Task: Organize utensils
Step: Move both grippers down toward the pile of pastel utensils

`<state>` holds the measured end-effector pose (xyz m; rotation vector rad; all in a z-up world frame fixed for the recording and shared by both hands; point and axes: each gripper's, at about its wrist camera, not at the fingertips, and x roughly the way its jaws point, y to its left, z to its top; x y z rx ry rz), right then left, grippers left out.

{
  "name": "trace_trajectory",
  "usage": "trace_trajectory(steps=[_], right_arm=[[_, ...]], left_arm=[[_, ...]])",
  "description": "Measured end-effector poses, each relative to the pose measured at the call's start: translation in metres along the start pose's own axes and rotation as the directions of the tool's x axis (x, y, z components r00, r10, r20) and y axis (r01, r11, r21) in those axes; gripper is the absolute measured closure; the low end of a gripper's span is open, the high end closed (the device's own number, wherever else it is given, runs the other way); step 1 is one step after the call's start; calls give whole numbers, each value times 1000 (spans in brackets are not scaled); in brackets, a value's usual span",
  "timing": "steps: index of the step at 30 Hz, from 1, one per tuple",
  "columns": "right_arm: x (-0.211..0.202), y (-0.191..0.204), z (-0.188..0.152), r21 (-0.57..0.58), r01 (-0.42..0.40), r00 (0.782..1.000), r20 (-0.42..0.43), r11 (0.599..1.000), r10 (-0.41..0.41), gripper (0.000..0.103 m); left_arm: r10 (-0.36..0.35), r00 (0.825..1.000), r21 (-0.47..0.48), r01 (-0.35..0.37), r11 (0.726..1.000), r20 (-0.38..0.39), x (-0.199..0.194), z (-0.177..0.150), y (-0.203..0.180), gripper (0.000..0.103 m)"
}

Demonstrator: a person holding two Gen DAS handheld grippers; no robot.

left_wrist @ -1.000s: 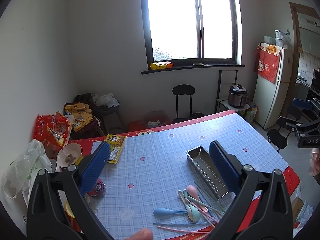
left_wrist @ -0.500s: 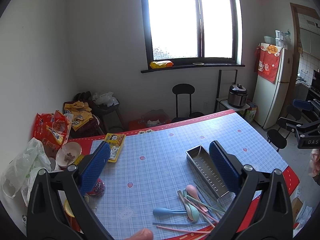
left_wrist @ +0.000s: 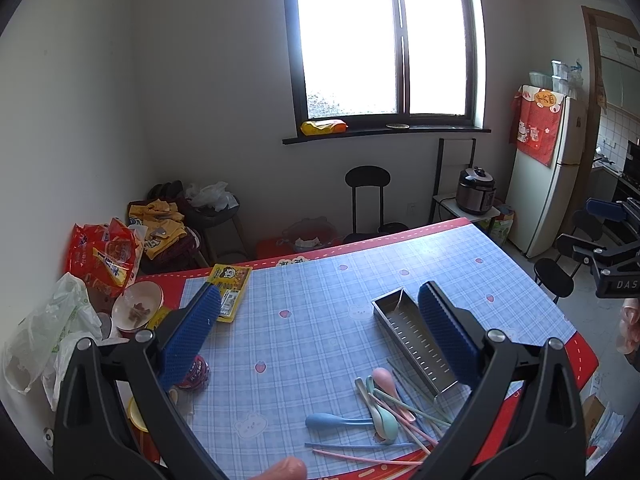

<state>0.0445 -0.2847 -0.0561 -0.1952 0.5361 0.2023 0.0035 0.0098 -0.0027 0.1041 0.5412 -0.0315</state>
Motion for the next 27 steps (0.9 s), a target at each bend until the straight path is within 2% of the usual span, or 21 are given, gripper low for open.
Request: trace_trajectory(steps=[12, 15, 17, 21, 27], right_arm=[[3, 3, -1, 9, -20, 1000, -7, 1000, 20, 5], [12, 7, -9, 26, -77, 997, -23, 997, 77, 5], [25, 13, -20, 34, -92, 994, -48, 995, 94, 5], [61, 26, -56, 66, -172, 975, -131, 983, 179, 5], [114, 56, -123, 70, -251, 926, -271, 965, 261, 7]], left_arm=[[2, 1000, -2, -2, 1000, -7, 2, -3, 0, 5], [3, 999, -23, -4, 1000, -35, 9, -13, 2, 5], [-13, 996, -62, 7, 998, -87, 23, -25, 7, 5], [-26, 974, -124, -3, 992, -225, 60, -64, 18, 6], [-21, 913, -164, -51, 985, -408, 104, -136, 28, 6]])
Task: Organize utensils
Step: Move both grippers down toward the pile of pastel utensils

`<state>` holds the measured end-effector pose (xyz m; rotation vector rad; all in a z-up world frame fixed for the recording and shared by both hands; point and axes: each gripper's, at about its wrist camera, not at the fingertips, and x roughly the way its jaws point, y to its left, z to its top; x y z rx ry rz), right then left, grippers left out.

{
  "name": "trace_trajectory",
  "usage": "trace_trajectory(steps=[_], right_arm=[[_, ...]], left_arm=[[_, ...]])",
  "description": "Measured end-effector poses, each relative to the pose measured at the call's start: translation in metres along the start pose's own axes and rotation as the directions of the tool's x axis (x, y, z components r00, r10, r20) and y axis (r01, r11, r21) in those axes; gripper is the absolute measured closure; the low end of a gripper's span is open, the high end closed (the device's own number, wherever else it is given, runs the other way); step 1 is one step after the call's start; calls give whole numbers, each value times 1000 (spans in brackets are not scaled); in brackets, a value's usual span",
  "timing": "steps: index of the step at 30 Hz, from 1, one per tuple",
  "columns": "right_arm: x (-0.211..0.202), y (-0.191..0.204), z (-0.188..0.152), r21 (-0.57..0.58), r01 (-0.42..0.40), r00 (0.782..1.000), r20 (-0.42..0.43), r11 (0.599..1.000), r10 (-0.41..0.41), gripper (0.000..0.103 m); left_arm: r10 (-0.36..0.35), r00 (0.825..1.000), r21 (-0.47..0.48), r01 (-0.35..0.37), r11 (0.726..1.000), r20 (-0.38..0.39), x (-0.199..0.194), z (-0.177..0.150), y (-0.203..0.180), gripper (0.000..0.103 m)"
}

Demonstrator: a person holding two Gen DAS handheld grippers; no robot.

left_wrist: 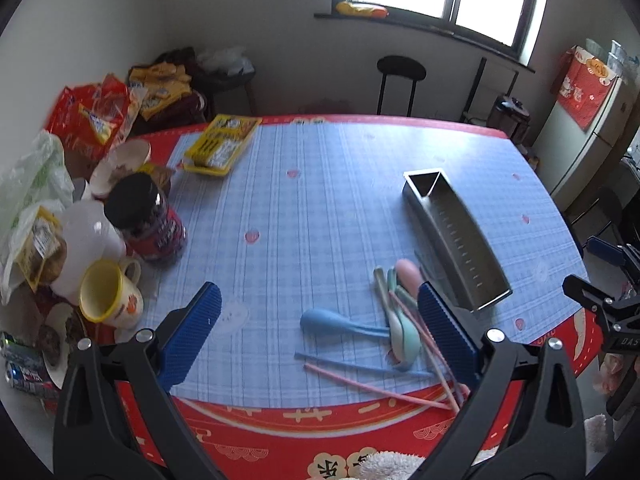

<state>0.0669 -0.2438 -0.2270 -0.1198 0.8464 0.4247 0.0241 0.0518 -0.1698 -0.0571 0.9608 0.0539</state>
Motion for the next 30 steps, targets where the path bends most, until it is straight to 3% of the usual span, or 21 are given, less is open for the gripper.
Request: trace_trajectory(steps=[4, 7, 9, 11, 15, 18, 20, 30], right_arm=[[40, 5, -28, 6, -51, 994, -99, 999, 51, 22], [63, 7, -43, 34, -104, 980, -168, 994, 108, 33], [78, 9, -53, 42, -134, 968, -207, 990, 140, 43], [91, 13, -62, 36, -161, 953, -253, 986, 165, 54], [111, 27, -77, -3, -211, 927, -318, 977, 199, 79], [121, 32, -86, -26, -232, 913, -351, 972, 208, 90], [127, 33, -91, -39, -242, 906, -368, 969, 211, 92], [150, 34, -95, -75, -271, 888, -404, 960, 219, 92]], left_arm=[[-21, 993, -56, 15, 998, -112, 38, -31, 15, 11], [-49, 980, -99, 31, 995, -191, 63, -52, 19, 29], [-76, 969, -132, 45, 990, -235, 78, -66, 21, 32], [-106, 958, -158, 66, 985, -265, 88, -76, 20, 44], [-159, 933, -199, 97, 975, -323, 106, -95, 15, 58], [-195, 916, -224, 120, 967, -351, 117, -106, 7, 69], [-220, 905, -242, 135, 961, -365, 123, -111, 3, 74], [-276, 874, -321, 148, 935, -401, 139, -129, -13, 75]])
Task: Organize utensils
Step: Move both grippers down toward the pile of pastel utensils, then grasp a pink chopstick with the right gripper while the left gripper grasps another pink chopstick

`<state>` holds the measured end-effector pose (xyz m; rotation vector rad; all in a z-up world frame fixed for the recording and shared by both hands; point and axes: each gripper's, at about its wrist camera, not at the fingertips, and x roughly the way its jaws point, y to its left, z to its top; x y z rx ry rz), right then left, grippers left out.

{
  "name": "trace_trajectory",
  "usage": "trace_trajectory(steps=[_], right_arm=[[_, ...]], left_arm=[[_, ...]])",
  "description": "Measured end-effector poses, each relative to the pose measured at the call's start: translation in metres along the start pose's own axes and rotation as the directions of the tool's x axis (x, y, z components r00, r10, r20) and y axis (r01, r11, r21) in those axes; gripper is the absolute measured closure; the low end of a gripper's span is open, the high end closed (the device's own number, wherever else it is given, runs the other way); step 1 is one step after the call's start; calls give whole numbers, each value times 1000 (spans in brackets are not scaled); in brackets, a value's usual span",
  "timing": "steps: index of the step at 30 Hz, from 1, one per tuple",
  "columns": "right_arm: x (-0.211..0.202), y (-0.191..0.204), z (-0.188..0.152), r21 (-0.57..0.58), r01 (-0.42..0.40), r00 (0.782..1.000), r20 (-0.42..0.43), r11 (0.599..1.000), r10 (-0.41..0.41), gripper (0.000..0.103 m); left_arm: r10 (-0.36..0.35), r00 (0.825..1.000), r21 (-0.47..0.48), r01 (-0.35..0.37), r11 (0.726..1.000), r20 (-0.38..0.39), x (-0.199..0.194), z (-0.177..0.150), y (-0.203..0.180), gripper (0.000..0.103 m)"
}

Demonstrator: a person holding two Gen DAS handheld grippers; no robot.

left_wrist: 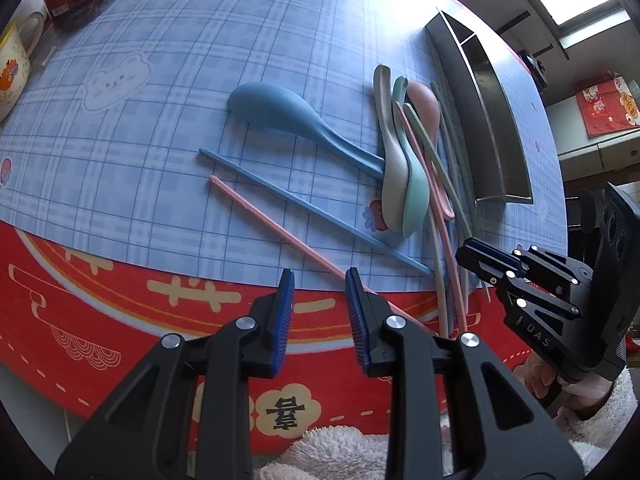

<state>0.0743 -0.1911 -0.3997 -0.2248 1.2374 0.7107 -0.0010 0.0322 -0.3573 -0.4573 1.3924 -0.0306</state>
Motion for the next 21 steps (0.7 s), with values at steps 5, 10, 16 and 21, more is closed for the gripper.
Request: trace_trajectory(steps=[5, 10, 16, 21], right_arm=[[3, -5, 2, -5, -40, 999, -7, 999, 40, 92], [6, -9, 6, -29, -69, 997, -26, 997, 68, 92], [13, -9, 10, -73, -101, 994, -54, 992, 97, 92], [20, -8, 10, -84, -95, 994, -68, 992, 89, 92]], left_arm=[[-2, 1000, -28, 1, 1000, -14, 9, -1, -8, 74], [19, 1000, -59, -20, 998, -22, 20, -2, -15, 74], [39, 999, -94, -41, 995, -25, 35, 0, -25, 74], [65, 997, -111, -68, 991, -35, 40, 0, -26, 73]])
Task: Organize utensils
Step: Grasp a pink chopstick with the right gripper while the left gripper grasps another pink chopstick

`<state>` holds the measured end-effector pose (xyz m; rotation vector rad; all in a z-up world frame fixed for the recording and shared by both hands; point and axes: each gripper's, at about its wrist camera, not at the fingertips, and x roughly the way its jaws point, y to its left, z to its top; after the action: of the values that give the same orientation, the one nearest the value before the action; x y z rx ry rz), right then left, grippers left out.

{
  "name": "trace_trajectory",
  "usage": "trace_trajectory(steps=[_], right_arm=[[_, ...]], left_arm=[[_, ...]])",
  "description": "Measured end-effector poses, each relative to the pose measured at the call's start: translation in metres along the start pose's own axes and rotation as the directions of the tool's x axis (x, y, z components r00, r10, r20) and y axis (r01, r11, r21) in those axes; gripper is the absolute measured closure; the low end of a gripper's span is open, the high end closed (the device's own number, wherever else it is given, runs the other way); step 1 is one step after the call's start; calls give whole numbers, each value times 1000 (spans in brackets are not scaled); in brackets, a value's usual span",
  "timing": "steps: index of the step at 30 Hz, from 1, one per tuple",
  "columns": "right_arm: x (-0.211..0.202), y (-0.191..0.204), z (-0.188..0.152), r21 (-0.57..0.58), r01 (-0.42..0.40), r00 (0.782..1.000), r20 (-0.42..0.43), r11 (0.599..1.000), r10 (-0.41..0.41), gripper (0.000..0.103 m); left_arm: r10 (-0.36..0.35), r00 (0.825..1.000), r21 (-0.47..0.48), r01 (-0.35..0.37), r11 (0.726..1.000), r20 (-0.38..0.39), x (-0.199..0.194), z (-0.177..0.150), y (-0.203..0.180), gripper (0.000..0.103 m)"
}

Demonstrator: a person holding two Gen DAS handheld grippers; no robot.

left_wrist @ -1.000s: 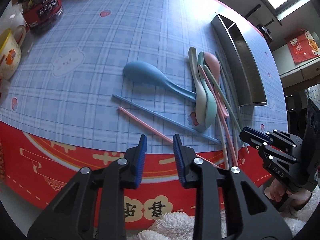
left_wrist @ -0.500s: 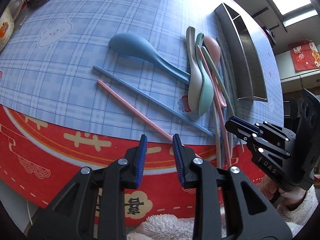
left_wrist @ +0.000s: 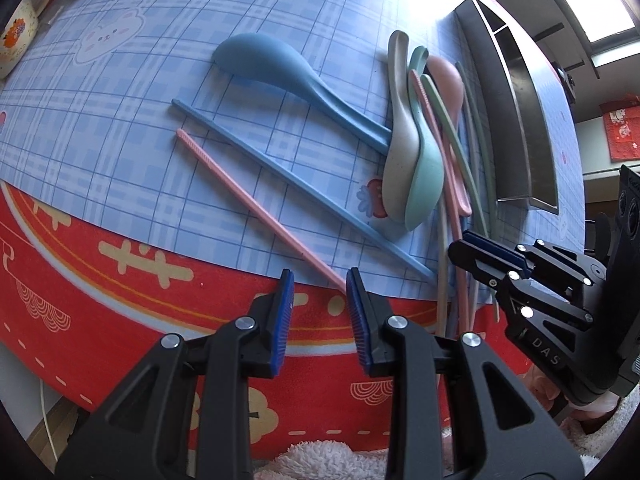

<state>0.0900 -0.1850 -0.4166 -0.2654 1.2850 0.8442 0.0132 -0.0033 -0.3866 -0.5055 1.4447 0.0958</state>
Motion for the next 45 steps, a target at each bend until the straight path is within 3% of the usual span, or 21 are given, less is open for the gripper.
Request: trace_trajectory(steps=[7, 18, 27, 30, 32, 35, 41, 45], right_arm=[[2, -5, -3, 36, -45, 999, 12, 998, 45, 96], [-4, -4, -6, 61, -72, 996, 47, 996, 69, 97], [-11, -11, -7, 101, -93, 993, 77, 991, 85, 96], [-14, -13, -7, 113, -103, 992, 83, 988, 94, 97], [-16, -14, -7, 123, -104, 992, 90, 987, 93, 96], [-19, -16, -7, 139, -106, 991, 99, 985, 92, 96], [-23, -21, -7, 162, -102, 990, 115, 982, 84, 97], [-24, -21, -7, 174, -101, 989, 122, 980, 81, 97]], left_arm=[[21, 1000, 7, -21, 1000, 11, 3, -2, -8, 64], [107, 994, 52, -107, 993, 6, 11, -4, -37, 64], [219, 976, 149, -219, 964, 14, 16, 4, -77, 62], [261, 965, 181, -261, 948, 24, 20, 2, -87, 68], [275, 961, 181, -277, 944, 37, 20, 4, -90, 80], [223, 974, 137, -225, 965, 32, 17, 11, -84, 86], [223, 975, 67, -224, 972, 27, 11, 27, -62, 90], [266, 963, 47, -269, 962, 50, 4, 37, -51, 92]])
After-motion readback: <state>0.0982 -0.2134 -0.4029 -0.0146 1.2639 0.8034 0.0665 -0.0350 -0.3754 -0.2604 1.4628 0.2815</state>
